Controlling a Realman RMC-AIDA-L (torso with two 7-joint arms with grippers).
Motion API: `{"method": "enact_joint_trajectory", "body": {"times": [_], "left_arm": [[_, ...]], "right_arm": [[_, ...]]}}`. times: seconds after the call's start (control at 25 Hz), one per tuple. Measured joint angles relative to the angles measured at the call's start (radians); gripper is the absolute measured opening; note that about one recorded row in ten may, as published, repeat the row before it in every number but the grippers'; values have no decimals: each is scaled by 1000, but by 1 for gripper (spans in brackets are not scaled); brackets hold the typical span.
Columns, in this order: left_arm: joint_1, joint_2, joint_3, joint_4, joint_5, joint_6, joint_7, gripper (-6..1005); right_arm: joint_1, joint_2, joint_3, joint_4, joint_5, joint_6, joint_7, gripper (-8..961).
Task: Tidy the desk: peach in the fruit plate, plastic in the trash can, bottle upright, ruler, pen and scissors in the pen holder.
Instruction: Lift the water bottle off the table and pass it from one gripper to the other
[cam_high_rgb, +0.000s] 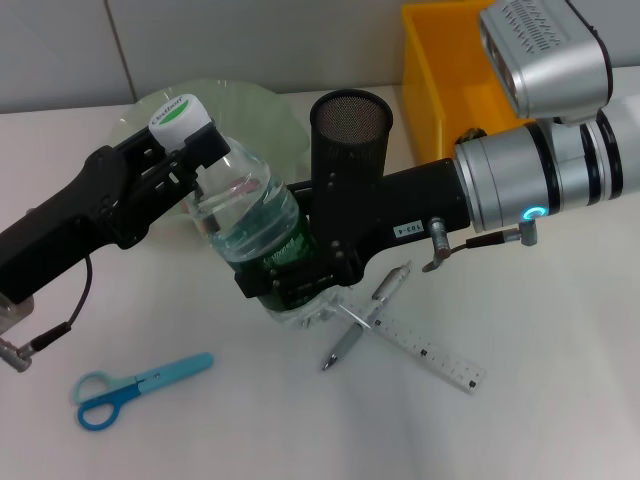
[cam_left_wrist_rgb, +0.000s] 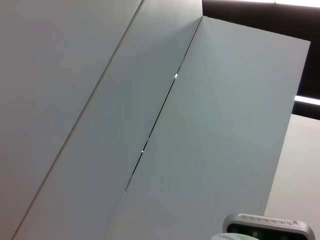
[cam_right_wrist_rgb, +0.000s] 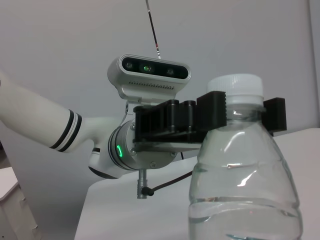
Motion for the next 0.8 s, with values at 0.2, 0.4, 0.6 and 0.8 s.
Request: {"method": "enact_joint_trajectory", "body": {"times": [0.2, 0.4, 0.6, 0.8], "left_arm": [[0, 0, 1, 0, -1, 1, 0, 437], [0, 1, 2, 0, -1, 1, -1, 437], [0, 2, 2, 0, 2, 0, -1, 437], [2, 4, 4, 4, 3, 2, -2, 436]], "right_arm": [[2, 0, 0, 2, 0, 0, 0, 769], [2, 1, 0, 2, 0, -3, -3, 769], [-2, 0, 0, 2, 2, -8, -11, 769], [-9, -1, 1, 2, 3, -10, -11, 769]]}}
